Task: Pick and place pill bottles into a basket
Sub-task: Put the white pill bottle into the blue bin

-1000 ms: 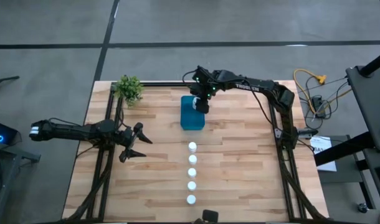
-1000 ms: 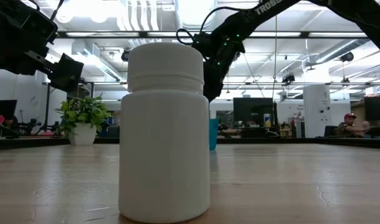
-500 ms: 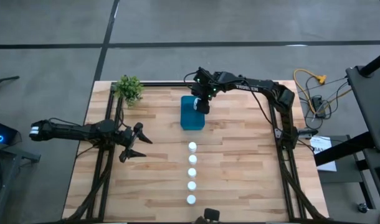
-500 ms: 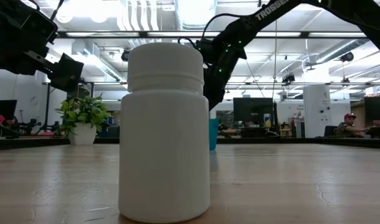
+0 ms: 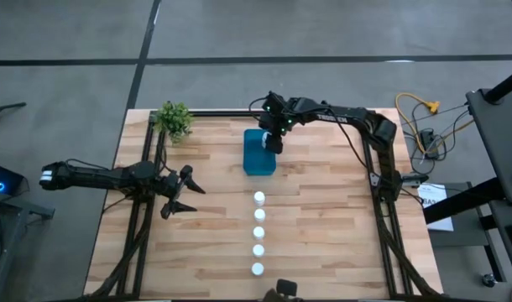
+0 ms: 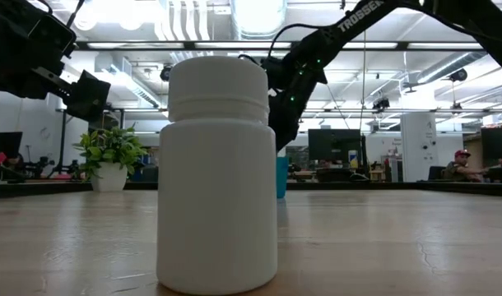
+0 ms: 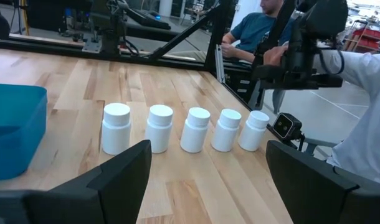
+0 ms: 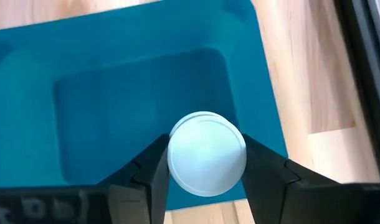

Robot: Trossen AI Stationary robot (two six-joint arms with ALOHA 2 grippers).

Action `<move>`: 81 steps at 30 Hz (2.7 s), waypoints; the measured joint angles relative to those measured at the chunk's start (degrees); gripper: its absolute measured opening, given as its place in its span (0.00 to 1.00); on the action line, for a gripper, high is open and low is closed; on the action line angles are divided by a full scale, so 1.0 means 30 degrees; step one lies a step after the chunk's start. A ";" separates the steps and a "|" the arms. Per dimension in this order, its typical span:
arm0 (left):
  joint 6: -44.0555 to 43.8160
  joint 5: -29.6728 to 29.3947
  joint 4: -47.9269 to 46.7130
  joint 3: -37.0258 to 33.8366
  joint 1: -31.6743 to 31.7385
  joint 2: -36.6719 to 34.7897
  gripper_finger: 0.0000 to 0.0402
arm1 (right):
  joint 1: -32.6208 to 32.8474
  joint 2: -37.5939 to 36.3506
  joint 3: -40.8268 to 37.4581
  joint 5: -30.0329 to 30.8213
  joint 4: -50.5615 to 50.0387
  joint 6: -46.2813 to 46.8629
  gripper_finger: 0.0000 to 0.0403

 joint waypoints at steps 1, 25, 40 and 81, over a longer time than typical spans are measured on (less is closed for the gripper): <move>-0.0007 0.0000 0.0000 0.0000 0.0000 0.0007 0.75 | -0.0019 0.0218 0.0000 -0.0093 0.0010 0.0004 0.36; -0.0036 0.0000 -0.0007 0.0000 0.0000 0.0036 0.75 | -0.0054 0.1967 0.2346 -0.0079 -0.2366 -0.0010 0.36; -0.0044 0.0000 -0.0015 0.0000 -0.0007 0.0036 0.75 | -0.0047 0.2018 0.2266 -0.0105 -0.2355 0.0080 0.54; -0.0044 0.0000 -0.0015 -0.0007 -0.0007 0.0073 0.75 | 0.0051 0.1959 0.7382 -0.0130 -0.7621 -0.0061 0.55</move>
